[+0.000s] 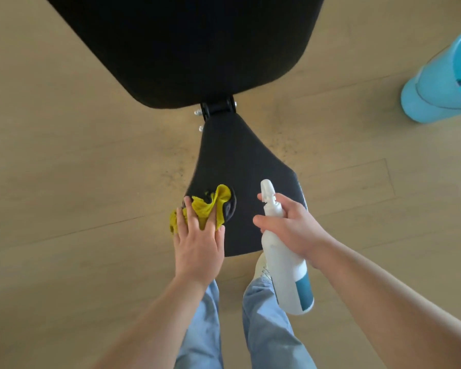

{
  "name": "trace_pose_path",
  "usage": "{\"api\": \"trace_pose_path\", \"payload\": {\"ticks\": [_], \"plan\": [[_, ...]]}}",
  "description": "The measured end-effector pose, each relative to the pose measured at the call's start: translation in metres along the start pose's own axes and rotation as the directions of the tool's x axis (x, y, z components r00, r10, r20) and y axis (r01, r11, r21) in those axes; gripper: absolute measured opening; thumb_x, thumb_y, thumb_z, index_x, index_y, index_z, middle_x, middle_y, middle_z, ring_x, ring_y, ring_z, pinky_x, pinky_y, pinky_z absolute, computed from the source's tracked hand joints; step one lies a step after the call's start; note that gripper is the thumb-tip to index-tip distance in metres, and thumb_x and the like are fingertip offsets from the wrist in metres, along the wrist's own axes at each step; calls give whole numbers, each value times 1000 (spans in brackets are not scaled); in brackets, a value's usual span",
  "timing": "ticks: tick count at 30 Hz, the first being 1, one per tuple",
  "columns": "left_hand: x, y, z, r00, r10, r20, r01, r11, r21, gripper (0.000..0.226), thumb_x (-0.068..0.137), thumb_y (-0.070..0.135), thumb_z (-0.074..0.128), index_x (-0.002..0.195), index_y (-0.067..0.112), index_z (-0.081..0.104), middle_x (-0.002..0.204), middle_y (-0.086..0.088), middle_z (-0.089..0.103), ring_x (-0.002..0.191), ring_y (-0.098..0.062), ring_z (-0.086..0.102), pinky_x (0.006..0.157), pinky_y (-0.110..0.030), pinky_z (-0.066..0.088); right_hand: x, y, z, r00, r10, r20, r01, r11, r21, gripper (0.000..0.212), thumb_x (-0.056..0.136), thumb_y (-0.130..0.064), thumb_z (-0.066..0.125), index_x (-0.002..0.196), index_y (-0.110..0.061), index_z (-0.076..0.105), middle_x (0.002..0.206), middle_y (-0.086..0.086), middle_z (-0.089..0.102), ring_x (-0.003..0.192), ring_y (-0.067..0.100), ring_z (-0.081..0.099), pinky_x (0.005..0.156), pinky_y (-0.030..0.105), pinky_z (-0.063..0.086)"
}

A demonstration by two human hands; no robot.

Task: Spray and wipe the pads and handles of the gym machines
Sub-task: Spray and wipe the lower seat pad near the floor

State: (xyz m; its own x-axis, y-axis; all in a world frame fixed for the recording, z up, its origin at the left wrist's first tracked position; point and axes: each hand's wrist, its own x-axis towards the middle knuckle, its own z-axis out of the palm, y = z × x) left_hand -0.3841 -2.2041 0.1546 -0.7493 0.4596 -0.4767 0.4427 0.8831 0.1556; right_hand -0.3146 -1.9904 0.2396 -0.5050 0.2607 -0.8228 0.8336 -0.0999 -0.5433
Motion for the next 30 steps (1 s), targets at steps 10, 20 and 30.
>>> {"api": "trace_pose_path", "payload": {"ticks": [10, 20, 30], "plan": [[161, 43, -51, 987, -156, -49, 144, 970, -194, 51, 107, 50, 23, 155, 35, 31, 171, -13, -3, 155, -38, 12, 112, -60, 39, 27, -2, 5, 1000, 9, -17, -9, 1000, 15, 51, 70, -55, 68, 119, -60, 57, 92, -7, 73, 91, 20, 73, 89, 50, 62], [197, 56, -65, 987, 156, -26, -158, 986, -58, 50, 107, 51, 22, 157, 46, 23, 172, -1, -8, 157, -30, -12, 118, -71, 19, 34, 3, -13, 996, -24, -88, 22, 999, -23, 50, 82, -47, 72, 129, -52, 57, 93, -4, 72, 89, 23, 73, 86, 50, 63], [68, 40, -23, 892, 450, -34, -446, 891, 84, 56, 107, 43, 27, 161, 27, 23, 170, -9, 15, 158, -25, 9, 127, -49, 13, 8, -1, -25, 993, -51, -106, 51, 999, -5, 58, 71, -53, 69, 128, -52, 61, 95, 0, 73, 93, 25, 72, 89, 50, 61]]}}
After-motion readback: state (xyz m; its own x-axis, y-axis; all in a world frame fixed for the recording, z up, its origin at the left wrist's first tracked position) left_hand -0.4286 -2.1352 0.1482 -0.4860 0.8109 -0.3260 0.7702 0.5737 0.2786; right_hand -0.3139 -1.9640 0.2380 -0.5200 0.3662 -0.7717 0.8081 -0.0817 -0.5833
